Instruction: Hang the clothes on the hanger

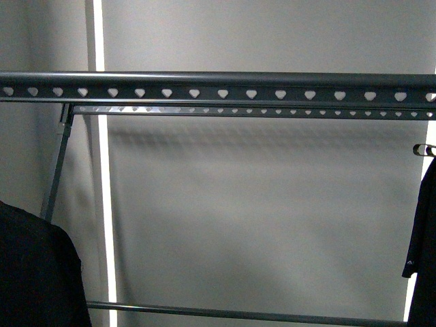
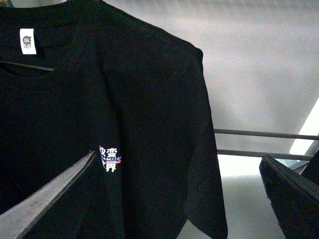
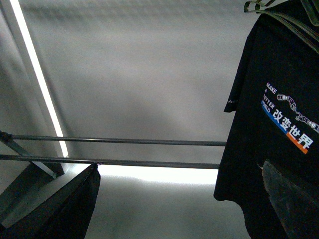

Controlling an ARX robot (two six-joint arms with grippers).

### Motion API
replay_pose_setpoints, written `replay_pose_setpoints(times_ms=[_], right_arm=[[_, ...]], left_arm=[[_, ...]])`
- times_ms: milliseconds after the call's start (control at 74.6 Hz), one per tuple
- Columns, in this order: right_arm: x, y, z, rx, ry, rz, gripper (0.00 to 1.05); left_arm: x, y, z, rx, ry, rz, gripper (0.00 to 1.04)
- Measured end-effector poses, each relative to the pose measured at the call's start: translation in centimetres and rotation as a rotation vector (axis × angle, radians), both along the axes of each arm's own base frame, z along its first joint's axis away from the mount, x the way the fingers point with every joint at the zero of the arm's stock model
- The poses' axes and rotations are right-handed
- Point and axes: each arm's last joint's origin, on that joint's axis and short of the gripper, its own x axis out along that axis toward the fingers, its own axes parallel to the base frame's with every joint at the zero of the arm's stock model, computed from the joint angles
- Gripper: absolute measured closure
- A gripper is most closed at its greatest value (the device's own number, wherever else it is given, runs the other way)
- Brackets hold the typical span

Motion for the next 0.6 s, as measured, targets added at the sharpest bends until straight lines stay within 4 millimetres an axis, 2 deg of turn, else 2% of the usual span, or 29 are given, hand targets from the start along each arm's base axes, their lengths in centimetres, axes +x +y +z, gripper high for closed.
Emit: replay_pose_setpoints(times_ms=[241, 335, 375, 469, 523, 603], right_arm=[[0.0, 0.0, 0.0, 0.0, 0.0, 0.0, 0.07], [0.0, 0.0, 0.0, 0.0, 0.0, 0.0, 0.07], [0.0, 0.0, 0.0, 0.0, 0.0, 0.002, 0.07], [0.0, 0.0, 0.0, 0.0, 0.0, 0.0, 0.07], [0.0, 0.0, 0.0, 0.0, 0.0, 0.0, 0.07], [0.0, 0.0, 0.0, 0.0, 0.0, 0.0, 0.07]], left_arm=[[0.0, 0.0, 0.0, 0.0, 0.001, -0.005, 0.07], [0.5, -0.1, 0.1, -0.041, 0.124, -0.127, 0.07], [1.1, 0.0, 0.9, -0.086, 0.156, -0.095, 0.07], [3.3, 0.2, 4.5, -0.231, 0.149, 0.048, 0.07], [5.4, 0.2, 7.3, -0.328, 0.122, 0.141, 0.07], [8.7, -0.3, 10.3, -0.484, 0.079, 0.175, 0.07]])
